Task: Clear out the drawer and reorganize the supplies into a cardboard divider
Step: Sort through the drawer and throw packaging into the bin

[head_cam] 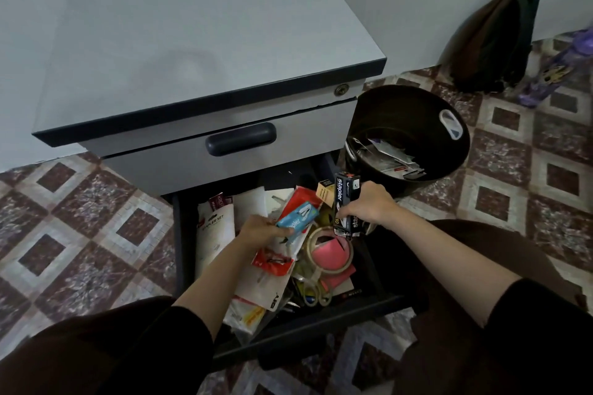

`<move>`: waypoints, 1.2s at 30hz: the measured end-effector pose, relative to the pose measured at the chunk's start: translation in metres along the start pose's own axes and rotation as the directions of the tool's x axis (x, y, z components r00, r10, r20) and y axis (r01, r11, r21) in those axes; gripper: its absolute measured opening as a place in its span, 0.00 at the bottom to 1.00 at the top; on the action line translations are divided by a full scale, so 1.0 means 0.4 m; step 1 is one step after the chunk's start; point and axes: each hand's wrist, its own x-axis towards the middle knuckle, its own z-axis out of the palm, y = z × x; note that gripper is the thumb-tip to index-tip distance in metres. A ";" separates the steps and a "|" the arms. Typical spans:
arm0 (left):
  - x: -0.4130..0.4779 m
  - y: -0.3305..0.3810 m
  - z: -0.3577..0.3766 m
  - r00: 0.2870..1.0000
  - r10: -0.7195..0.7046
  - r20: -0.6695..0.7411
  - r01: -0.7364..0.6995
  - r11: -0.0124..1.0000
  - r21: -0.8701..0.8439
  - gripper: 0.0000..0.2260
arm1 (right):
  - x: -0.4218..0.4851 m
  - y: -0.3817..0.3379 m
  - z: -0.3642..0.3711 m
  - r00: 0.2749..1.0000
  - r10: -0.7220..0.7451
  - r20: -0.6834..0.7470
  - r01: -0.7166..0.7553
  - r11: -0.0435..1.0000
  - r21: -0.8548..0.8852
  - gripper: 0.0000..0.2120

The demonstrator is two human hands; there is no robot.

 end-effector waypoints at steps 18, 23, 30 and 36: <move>-0.029 0.011 0.049 0.977 0.191 -0.090 -0.158 0.944 0.289 0.22 | 0.005 0.007 0.007 1.000 -0.013 0.017 0.012 0.998 0.059 0.17; -0.043 0.008 0.029 0.988 0.126 -0.089 -0.116 0.987 0.109 0.31 | -0.010 0.004 0.001 0.999 -0.026 0.022 0.024 0.997 0.070 0.15; -0.097 -0.009 -0.006 0.999 0.038 -0.035 -0.041 0.995 -0.088 0.16 | -0.049 -0.014 -0.006 0.996 -0.091 0.007 0.089 0.982 0.165 0.16; -0.164 -0.008 -0.027 0.999 0.014 -0.030 -0.019 0.985 -0.173 0.16 | -0.100 -0.019 -0.016 0.986 -0.166 -0.031 0.168 0.941 0.293 0.18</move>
